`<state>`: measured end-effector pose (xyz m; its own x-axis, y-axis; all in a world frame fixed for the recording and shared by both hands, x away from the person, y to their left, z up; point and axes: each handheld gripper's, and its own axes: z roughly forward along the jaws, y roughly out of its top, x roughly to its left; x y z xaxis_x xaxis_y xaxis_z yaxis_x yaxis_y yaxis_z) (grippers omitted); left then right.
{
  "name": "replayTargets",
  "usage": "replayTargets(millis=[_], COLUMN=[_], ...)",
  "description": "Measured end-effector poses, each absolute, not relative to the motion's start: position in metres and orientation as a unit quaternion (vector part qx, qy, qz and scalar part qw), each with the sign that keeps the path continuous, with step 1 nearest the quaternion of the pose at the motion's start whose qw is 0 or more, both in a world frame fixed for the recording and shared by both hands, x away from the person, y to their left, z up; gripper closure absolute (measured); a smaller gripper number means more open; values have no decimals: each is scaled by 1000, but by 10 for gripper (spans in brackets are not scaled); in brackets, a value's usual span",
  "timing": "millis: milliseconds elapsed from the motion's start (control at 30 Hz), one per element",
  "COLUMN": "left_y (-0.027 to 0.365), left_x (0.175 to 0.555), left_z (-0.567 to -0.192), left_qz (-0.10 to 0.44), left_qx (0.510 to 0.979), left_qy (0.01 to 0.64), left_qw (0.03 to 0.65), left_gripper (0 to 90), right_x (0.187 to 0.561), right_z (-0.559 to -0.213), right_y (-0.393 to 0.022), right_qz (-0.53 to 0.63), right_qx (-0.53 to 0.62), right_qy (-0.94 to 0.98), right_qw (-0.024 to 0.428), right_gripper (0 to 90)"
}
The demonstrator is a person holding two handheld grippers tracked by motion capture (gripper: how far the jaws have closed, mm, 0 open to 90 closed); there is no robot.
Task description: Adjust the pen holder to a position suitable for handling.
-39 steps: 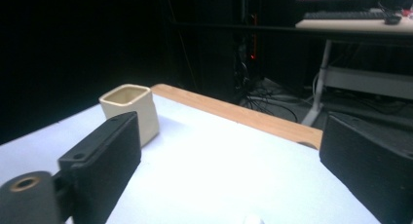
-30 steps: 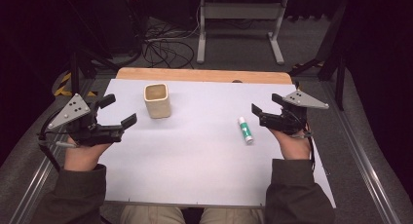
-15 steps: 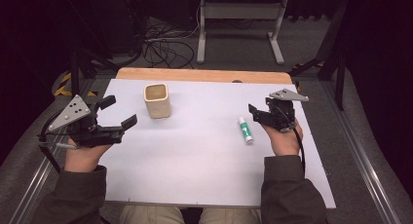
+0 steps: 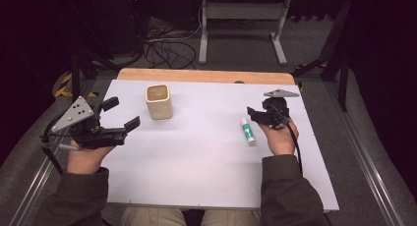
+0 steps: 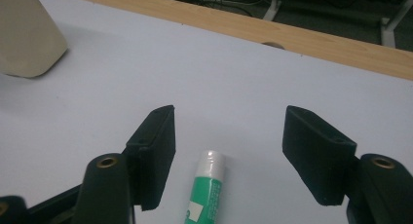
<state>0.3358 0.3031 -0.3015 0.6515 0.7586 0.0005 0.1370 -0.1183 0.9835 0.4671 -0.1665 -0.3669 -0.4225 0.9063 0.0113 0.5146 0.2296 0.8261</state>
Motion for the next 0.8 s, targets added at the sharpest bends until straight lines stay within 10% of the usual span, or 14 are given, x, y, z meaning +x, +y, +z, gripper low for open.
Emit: replayTargets(millis=[800], left_y=[299], left_x=[335], left_z=[-304], left_qz=[261], left_qx=[703], left_qy=[319], left_qw=[579], left_gripper=[69], right_x=[494], right_z=[-397], right_y=[-155], right_qz=[349], right_qx=[496], right_qy=[765], right_qw=[215], right_gripper=[446])
